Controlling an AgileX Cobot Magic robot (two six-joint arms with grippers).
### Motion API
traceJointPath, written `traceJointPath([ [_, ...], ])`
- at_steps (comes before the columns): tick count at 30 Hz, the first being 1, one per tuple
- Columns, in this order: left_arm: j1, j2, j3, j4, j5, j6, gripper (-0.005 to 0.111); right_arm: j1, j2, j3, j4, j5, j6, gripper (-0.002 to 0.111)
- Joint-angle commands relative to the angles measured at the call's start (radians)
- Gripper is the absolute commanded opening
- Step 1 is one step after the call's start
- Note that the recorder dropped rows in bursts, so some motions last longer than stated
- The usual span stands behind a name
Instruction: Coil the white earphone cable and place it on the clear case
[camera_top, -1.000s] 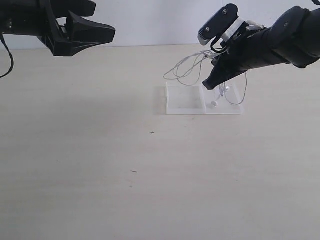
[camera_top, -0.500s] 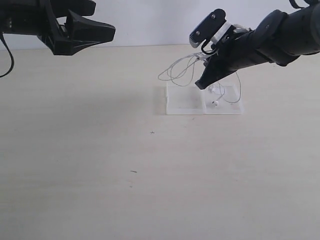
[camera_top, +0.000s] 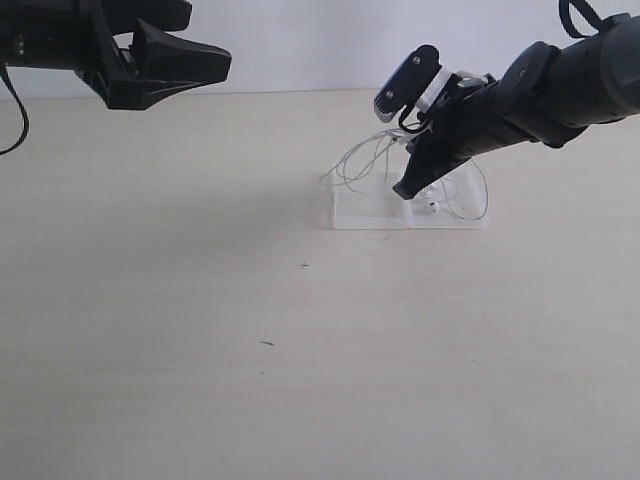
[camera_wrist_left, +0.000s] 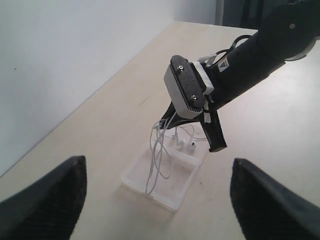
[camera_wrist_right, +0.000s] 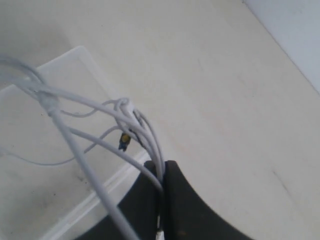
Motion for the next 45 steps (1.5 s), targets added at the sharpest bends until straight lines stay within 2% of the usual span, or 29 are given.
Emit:
traceJointPath([
  [1,0.002,-0.004,0.003,-0.022,0.001,0.001,0.075,-0.003,-0.001,-0.008,-0.007,-0.031,-0.02,0.0],
  [15,0.002,-0.004,0.003,-0.028,0.001,0.023,0.075,-0.003,-0.001,-0.008,-0.008,-0.036,-0.057,0.0],
  [26,0.002,-0.004,0.003,-0.028,0.001,0.042,0.075,-0.019,-0.001,-0.008,-0.078,-0.036,-0.073,0.0],
  [31,0.002,-0.004,0.003,-0.028,0.001,0.044,0.075,-0.047,-0.001,-0.008,-0.078,-0.016,-0.073,0.0],
  [45,0.002,-0.004,0.003,-0.035,0.001,0.045,0.075,-0.049,0.02,-0.008,-0.074,0.058,-0.069,0.0],
])
